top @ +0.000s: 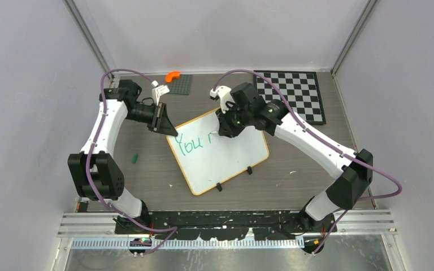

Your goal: Write a sentence on the whiteboard

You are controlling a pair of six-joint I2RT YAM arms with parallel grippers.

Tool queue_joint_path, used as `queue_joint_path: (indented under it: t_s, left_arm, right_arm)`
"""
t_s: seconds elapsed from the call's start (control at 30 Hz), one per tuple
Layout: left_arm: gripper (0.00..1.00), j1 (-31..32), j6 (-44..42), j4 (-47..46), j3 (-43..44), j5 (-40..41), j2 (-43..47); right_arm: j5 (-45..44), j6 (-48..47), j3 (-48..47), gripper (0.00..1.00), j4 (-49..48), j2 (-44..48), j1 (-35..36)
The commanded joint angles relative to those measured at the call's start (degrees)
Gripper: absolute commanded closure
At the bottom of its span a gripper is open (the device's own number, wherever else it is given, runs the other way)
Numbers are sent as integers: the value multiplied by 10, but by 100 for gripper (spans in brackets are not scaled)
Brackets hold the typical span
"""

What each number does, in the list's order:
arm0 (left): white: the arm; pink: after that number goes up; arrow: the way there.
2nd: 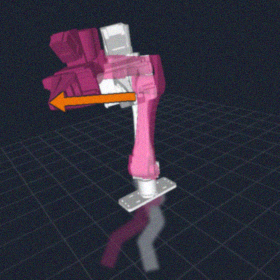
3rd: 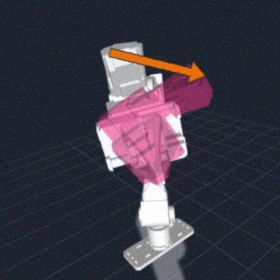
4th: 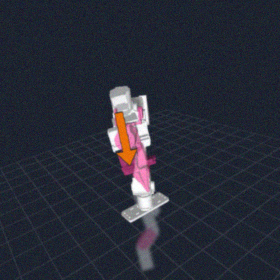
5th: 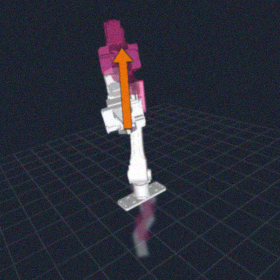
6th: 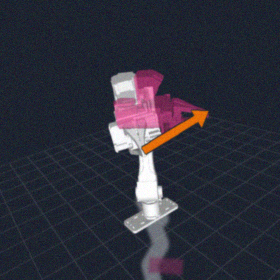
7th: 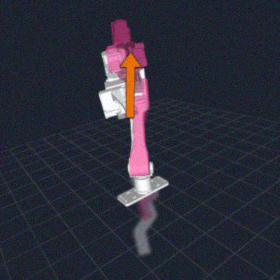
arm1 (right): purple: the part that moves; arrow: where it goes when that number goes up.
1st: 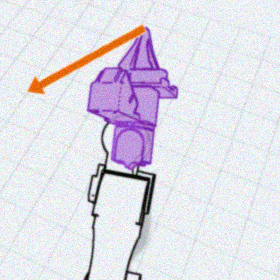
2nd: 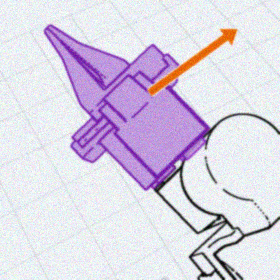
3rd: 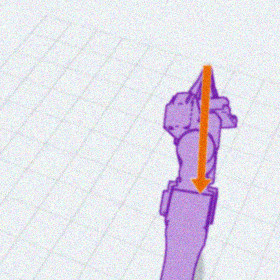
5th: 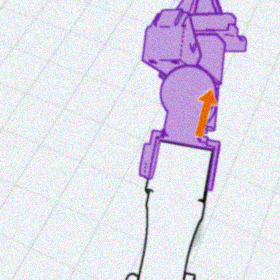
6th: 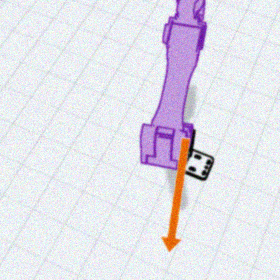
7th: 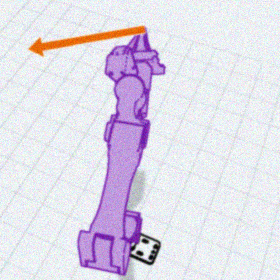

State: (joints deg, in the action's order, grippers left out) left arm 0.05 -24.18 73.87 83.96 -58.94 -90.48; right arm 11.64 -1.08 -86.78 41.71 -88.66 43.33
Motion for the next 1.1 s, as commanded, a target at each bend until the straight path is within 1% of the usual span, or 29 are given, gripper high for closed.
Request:
queue_joint_path:
  t_s: [0.0, 0.37, 0.8, 1.07]
  left_arm:
    - [100, 12, 11, -3, 3, 15, 3]
    - [100, 12, 11, -3, 2, 15, 4]
    - [100, 13, 10, -3, 4, 15, 3]
    - [100, 13, 10, -2, 4, 17, 3]
  right_arm:
    - [-13, -11, 4, 100, -14, 5, -7]
    - [11, 4, 42, 100, -15, 14, -3]
    - [-3, -4, -28, 100, -10, -10, -7]
    - [-17, -14, -27, 100, -7, -11, -11]
